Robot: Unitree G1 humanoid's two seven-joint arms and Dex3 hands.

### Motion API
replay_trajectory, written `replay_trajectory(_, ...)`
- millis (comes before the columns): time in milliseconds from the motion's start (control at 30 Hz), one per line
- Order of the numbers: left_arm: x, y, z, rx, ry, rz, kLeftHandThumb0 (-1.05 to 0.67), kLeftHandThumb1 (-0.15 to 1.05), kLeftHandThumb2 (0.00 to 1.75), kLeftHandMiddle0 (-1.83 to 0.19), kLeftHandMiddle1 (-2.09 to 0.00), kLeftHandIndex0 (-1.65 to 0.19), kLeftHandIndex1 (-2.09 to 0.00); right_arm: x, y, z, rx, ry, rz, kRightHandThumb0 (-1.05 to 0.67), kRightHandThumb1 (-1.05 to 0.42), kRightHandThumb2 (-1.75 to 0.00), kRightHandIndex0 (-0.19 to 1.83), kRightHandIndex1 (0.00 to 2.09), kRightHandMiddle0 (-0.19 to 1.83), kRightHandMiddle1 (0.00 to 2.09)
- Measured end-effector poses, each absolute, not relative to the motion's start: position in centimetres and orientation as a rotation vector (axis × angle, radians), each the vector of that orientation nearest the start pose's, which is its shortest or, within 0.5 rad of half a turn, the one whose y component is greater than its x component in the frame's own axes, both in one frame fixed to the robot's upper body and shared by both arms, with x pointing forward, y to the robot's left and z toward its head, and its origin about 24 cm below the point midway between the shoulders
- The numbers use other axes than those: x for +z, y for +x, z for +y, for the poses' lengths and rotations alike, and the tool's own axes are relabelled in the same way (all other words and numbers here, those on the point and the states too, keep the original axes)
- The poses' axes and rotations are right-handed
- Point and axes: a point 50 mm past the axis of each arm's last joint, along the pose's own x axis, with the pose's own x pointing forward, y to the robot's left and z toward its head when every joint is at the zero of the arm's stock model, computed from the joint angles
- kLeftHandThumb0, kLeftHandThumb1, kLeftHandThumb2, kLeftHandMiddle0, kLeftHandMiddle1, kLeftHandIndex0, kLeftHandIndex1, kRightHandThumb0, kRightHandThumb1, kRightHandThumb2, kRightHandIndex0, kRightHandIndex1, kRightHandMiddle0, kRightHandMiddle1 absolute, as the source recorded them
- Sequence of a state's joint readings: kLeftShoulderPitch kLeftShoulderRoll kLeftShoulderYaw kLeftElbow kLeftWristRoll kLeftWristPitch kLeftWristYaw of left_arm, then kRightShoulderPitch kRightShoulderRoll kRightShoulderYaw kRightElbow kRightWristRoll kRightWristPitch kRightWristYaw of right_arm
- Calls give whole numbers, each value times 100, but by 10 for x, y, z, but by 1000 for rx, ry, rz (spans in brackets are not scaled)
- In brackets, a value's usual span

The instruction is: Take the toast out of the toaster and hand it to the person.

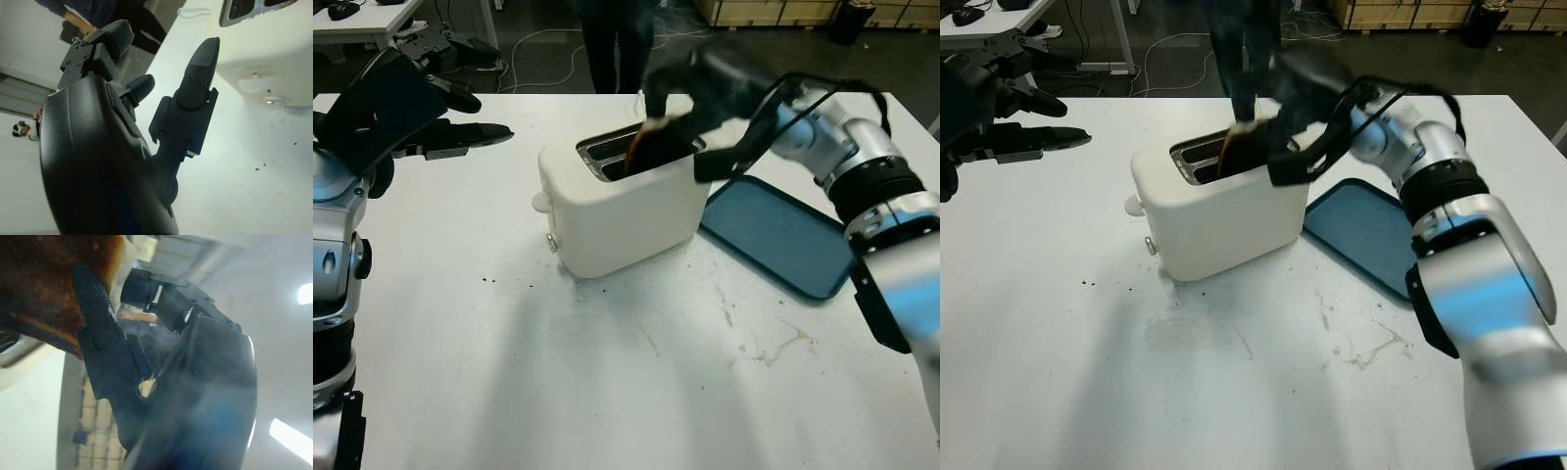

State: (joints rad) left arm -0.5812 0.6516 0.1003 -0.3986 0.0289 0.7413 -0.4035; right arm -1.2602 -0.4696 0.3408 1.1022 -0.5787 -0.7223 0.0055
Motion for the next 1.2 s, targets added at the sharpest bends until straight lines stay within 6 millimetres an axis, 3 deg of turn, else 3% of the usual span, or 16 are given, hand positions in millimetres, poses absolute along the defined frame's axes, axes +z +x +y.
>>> replay_trajectory(133, 257, 292, 212, -149, 632, -172, -30, 80, 0, -1, -131, -10, -84, 266, 399, -139, 375, -1084, -718, -46, -92, -4, 114, 158, 92, 168)
replay_trajectory(200, 257, 292, 212, -149, 632, -172, -31, 79, 0, -1, -131, -10, -84, 271, 399, -145, 376, -1031, -707, -46, -92, -7, 112, 158, 97, 150)
replay_trajectory(300, 257, 292, 212, -150, 629, -173, -31, 79, 0, 0, -131, -10, -84, 274, 399, -153, 368, -993, -679, -49, -92, -9, 112, 157, 101, 142)
replay_trajectory(433, 256, 292, 211, -152, 626, -173, -31, 80, 0, 0, -130, -10, -84, 277, 399, -163, 336, -932, -665, -48, -92, -7, 111, 161, 100, 146)
replay_trajectory(600, 256, 292, 211, -152, 626, -173, -29, 80, 0, 0, -128, -9, -85, 274, 402, -183, 306, -716, -593, -46, -91, -3, 108, 164, 99, 150)
replay_trajectory(800, 256, 292, 212, -150, 625, -171, -28, 80, 1, 0, -127, -9, -85, 242, 407, -208, 243, -457, -402, -45, -92, -6, 99, 174, 84, 166)
replay_trajectory(900, 255, 292, 212, -150, 625, -169, -29, 81, 1, -1, -129, -9, -85, 222, 406, -220, 206, -383, -342, -54, -92, -3, 99, 174, 88, 156)
replay_trajectory(1033, 255, 292, 212, -152, 627, -175, -27, 81, 0, 0, -130, -9, -86, 201, 403, -232, 117, -273, -285, -49, -92, -4, 97, 175, 83, 149)
replay_trajectory(1100, 255, 292, 211, -154, 625, -176, -27, 81, 0, 0, -131, -9, -86, 193, 401, -234, 76, -220, -276, -50, -91, -2, 98, 174, 90, 129)
replay_trajectory(1133, 255, 292, 211, -154, 625, -177, -28, 81, 1, 0, -131, -9, -86, 190, 401, -234, 43, -194, -265, -51, -89, -1, 103, 165, 99, 103)
replay_trajectory(1200, 255, 292, 211, -155, 625, -177, -28, 81, 1, 0, -131, -9, -86, 184, 400, -234, -15, -153, -250, -46, -91, -1, 106, 164, 104, 86)
